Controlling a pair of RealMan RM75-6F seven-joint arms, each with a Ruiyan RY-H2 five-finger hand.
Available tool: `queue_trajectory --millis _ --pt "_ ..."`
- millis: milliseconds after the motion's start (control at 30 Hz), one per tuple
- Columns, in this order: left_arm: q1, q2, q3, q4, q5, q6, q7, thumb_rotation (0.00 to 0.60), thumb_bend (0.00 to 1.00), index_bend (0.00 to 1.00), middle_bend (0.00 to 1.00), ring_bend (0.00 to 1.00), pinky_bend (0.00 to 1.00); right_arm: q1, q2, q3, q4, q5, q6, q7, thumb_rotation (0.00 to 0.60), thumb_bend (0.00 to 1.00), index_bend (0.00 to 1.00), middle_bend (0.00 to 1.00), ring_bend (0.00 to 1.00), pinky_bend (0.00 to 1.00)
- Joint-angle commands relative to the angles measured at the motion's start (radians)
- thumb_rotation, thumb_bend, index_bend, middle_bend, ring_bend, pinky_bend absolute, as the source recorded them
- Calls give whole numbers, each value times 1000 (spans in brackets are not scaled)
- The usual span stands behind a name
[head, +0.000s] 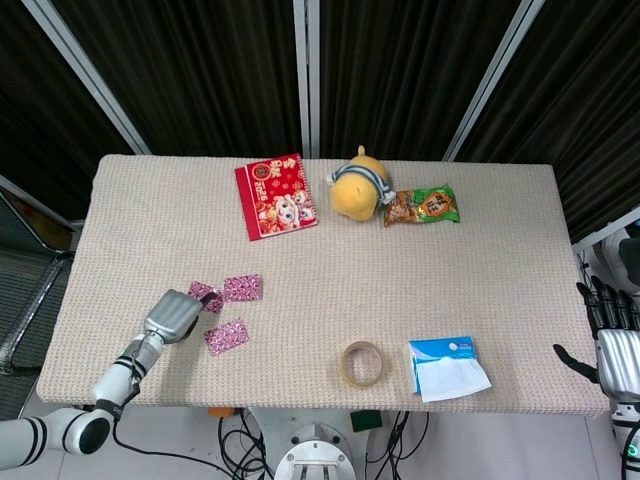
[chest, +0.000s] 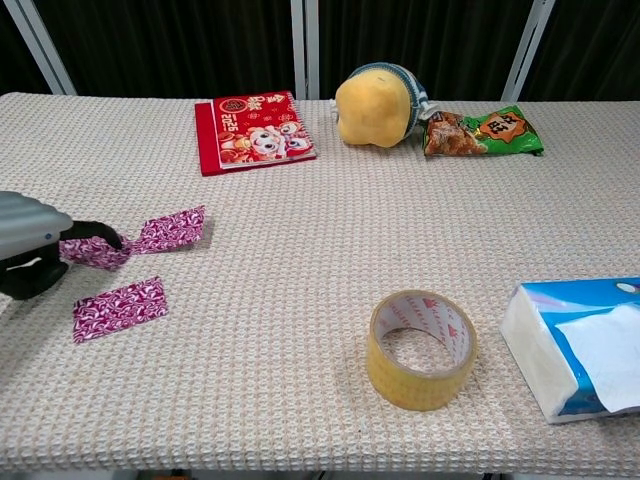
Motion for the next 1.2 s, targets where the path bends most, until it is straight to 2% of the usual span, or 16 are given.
queue_trajectory --millis 33,300,467,533,600,633,700,767,800,867,933,1033,1200 --pt "11 19 8 6 -20 3 -6 600 630 184 889 855 845 1 -1 -1 -1 -1 -1 -2 590 369 0 0 0 0" --pt "33 56 10 5 -15 28 -48 600 630 184 887 855 845 5 -4 -1 -7 -4 -6 -14 590 369 0 0 0 0" --pt "44 69 2 -4 26 52 -95 600 620 184 884 854 845 7 -4 0 -11 -5 -7 -20 589 369 0 0 0 0" --pt "57 65 -14 -18 47 88 -134 600 549 185 882 851 846 7 -3 0 -12 -5 -6 -22 589 369 0 0 0 0" --pt "74 53 -38 -38 79 137 -197 600 402 202 877 848 854 7 -1 1 -14 -5 -5 -23 589 370 0 0 0 0" --pt "85 43 -53 -41 116 180 -235 600 336 224 873 846 859 7 0 2 -15 -5 -4 -23 589 370 0 0 0 0" --pt "100 9 -78 -17 198 279 -269 600 278 274 846 825 862 8 1 3 -17 -5 -4 -24 589 370 0 0 0 0" --pt "105 -28 -92 19 251 341 -265 596 232 319 712 700 816 9 2 4 -19 -4 -5 -23 590 370 0 0 0 0" --pt "101 -39 -95 24 233 327 -229 573 216 314 624 611 760 10 3 5 -20 -3 -5 -23 590 370 0 0 0 0" --pt "82 -26 -105 -21 103 242 -96 393 144 227 209 193 390 11 3 6 -21 -3 -5 -22 590 370 0 0 0 0" --pt "42 -36 -146 -66 -66 176 35 259 88 167 10 7 172 10 4 6 -23 -5 -4 -22 591 370 0 0 0 0" --pt "0 -86 -175 -26 -167 156 117 155 79 162 0 0 126 7 9 4 -26 0 -5 -22 591 370 0 0 0 0" --pt "-24 -161 -183 32 -206 160 135 129 81 162 0 0 114 3 22 9 -30 17 -5 -12 590 370 0 0 0 0"
